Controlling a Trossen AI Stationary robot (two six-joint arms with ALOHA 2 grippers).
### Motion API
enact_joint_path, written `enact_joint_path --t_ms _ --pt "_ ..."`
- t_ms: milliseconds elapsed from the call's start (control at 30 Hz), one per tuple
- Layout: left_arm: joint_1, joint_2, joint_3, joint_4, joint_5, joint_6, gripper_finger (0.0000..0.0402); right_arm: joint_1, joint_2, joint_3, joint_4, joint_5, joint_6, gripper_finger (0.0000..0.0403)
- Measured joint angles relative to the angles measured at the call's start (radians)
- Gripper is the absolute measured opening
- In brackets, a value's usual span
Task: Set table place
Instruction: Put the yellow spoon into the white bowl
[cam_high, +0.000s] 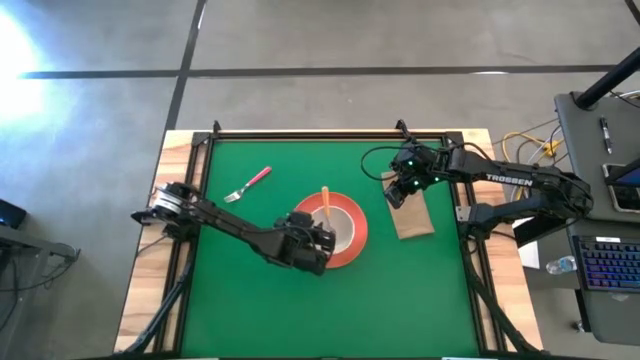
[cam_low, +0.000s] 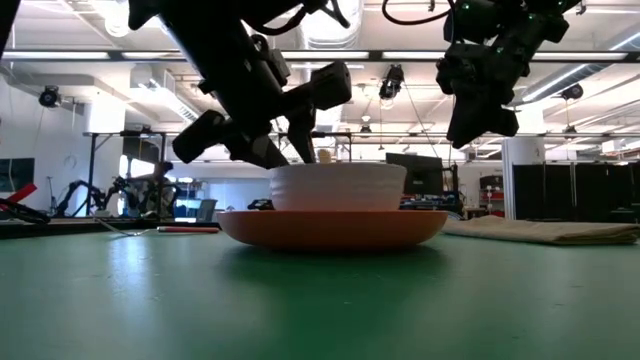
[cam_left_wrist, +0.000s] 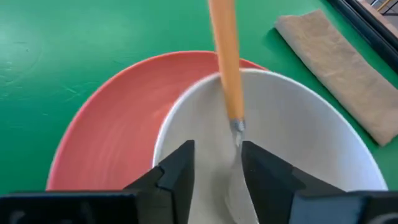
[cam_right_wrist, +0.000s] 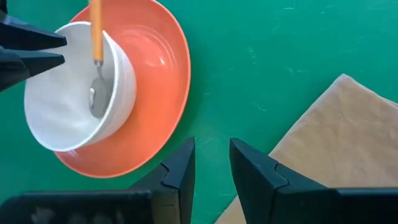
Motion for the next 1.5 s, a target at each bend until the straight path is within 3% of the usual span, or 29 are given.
enact_joint_path --t_ms 167,367,433,600,700,933,1200,1500 --pt "0.000 -0.047 0.011 -0.061 -0.001 0.013 0.0126 -0.001 0.000 0.000 0.000 0.000 0.001 0.0093" --pt "0.039 -0.178 0.010 -0.047 0.008 0.275 0.0125 -0.001 0.000 -0.003 0.001 -0.002 0.029 0.0093" --pt "0.089 -0.232 0.004 -0.010 0.090 0.394 0.0125 -0.001 0.000 -0.010 0.002 -0.002 0.049 0.0093" --pt "0.276 -0.300 0.005 0.202 0.432 0.750 0.0123 -0.001 0.000 -0.041 0.026 -0.003 0.085 0.0093" --pt "0.371 -0.304 0.032 0.224 0.519 0.846 0.0105 -0.001 0.001 -0.052 0.027 -0.003 0.091 0.0093" --pt "0.512 -0.249 0.034 0.210 0.758 0.904 0.0010 -0.001 -0.001 -0.052 0.032 -0.003 0.093 0.0083" --pt "0.523 -0.138 0.113 0.131 0.927 1.031 0.0007 -0.001 -0.001 -0.052 0.049 -0.003 0.093 0.0079" --pt "0.546 -0.026 0.306 -0.141 0.941 1.198 0.0007 -0.001 -0.001 -0.053 0.069 0.000 0.108 0.0073"
